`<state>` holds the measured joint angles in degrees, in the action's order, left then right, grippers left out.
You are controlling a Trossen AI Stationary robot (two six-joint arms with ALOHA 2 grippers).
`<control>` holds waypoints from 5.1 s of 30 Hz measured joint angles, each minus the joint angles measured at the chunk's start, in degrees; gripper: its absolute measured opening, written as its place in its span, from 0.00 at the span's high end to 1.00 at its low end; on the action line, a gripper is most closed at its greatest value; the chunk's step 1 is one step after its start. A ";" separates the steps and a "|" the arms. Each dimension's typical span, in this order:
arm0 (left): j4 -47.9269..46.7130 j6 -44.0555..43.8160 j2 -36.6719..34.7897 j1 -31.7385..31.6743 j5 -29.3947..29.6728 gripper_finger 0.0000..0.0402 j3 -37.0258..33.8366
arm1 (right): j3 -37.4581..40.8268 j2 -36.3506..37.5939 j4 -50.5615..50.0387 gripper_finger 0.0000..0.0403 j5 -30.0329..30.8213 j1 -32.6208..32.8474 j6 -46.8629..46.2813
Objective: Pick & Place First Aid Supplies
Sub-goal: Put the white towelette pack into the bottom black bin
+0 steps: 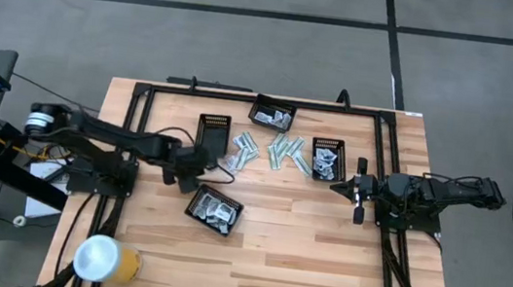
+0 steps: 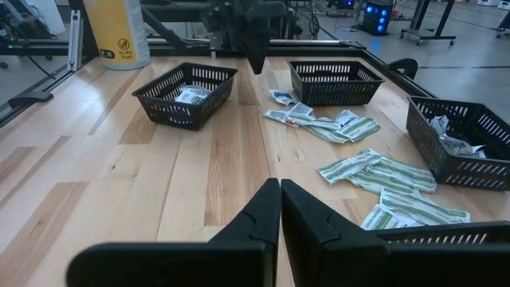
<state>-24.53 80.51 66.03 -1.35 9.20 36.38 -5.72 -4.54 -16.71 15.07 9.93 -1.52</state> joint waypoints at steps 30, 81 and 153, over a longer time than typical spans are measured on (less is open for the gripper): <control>14.11 5.17 2.46 -5.65 -0.83 0.75 -7.39 | 0.00 0.00 0.00 0.98 0.00 0.01 -0.02; 21.33 4.56 5.19 -5.81 -1.65 0.67 -9.99 | -0.01 0.00 0.01 0.98 0.00 0.01 -0.02; 17.24 3.55 -2.70 4.30 9.79 0.99 -9.10 | 0.01 0.01 0.02 0.98 0.00 0.01 -0.02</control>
<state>-7.29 84.06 63.33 2.95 18.99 27.29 -5.72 -4.52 -16.69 15.07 9.95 -1.54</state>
